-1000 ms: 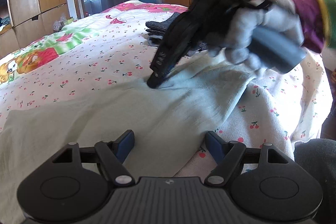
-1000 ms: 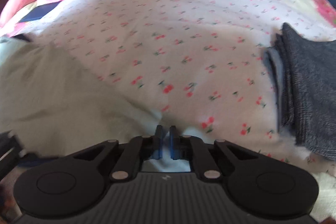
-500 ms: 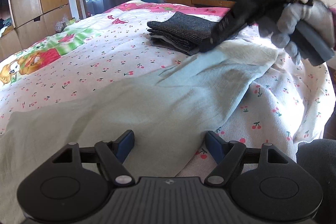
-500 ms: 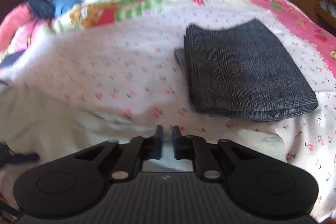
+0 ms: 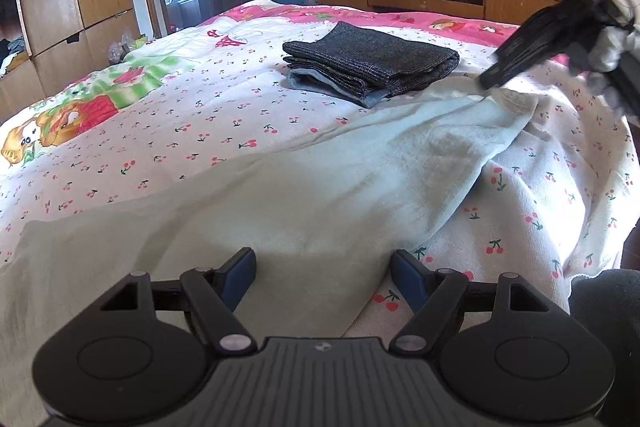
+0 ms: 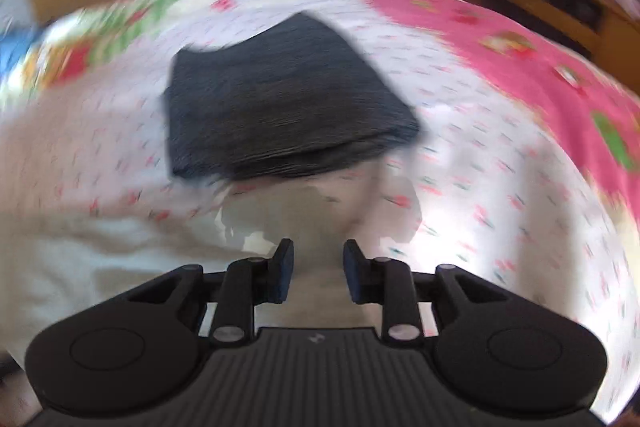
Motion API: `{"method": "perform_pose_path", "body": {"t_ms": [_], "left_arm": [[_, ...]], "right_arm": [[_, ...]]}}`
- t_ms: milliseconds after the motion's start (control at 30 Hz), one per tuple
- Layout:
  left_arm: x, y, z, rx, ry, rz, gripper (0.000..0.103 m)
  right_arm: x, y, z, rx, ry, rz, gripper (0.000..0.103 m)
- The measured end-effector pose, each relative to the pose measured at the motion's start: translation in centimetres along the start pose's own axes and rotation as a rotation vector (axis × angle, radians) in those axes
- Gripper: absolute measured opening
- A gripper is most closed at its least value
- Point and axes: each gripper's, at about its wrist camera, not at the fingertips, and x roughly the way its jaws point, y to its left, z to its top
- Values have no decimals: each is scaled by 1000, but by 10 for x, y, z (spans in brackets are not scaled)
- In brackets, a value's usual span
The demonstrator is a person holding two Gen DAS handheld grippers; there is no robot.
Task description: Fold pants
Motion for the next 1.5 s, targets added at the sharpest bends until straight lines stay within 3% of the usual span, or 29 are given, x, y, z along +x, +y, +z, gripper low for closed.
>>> {"method": "perform_pose_path", "body": {"t_ms": [67, 133, 200, 233, 400, 500, 600, 700, 733, 767, 833, 900, 933, 1000, 1167, 1267, 1367, 1500], "left_arm": [[0, -1, 0, 3, -1, 2, 87], [-1, -3, 0, 12, -2, 6, 87], [-1, -4, 0, 16, 1, 8, 87], [-1, -5, 1, 16, 6, 7, 87], [-13, -11, 5, 51, -7, 38, 87], [-11, -10, 3, 16, 5, 7, 87], [-9, -12, 5, 12, 14, 25, 87], [-14, -10, 6, 7, -14, 35, 87], [-13, -8, 6, 2, -10, 38, 87], [-11, -6, 6, 0, -1, 44, 87], [-7, -2, 5, 0, 7, 54, 87], [-5, 2, 5, -3, 7, 53, 87], [-6, 6, 5, -10, 8, 49, 87], [-16, 15, 4, -4, -5, 63, 87], [-51, 62, -15, -15, -38, 190, 87], [-74, 100, -31, -84, -36, 279, 87], [-104, 138, -55, -151, -43, 382, 87], [-147, 177, -95, -254, -41, 497, 87]], "right_arm": [[-21, -23, -18, 181, -2, 82, 30], [-40, -36, -45, 345, -9, 220, 31], [-47, -43, -71, 485, -23, 321, 36], [-44, -45, -81, 552, -23, 359, 43], [-21, -50, -106, 758, -18, 466, 43], [-7, -44, -101, 770, -81, 541, 43], [17, -31, -93, 730, -93, 502, 37], [25, -25, -93, 801, -138, 526, 35], [24, -22, -92, 818, -150, 542, 32], [23, -19, -91, 821, -158, 559, 19], [31, -8, -84, 809, -149, 623, 14], [51, 3, -72, 782, -103, 609, 14], [62, 6, -68, 796, -81, 585, 6], [62, 7, -60, 839, -65, 573, 4], [-7, 38, -19, 672, -205, 611, 4], [-43, 98, 17, 483, -249, 648, 4], [-63, 201, 41, 253, -228, 744, 3], [-64, 358, 24, -82, -151, 822, 3]]}}
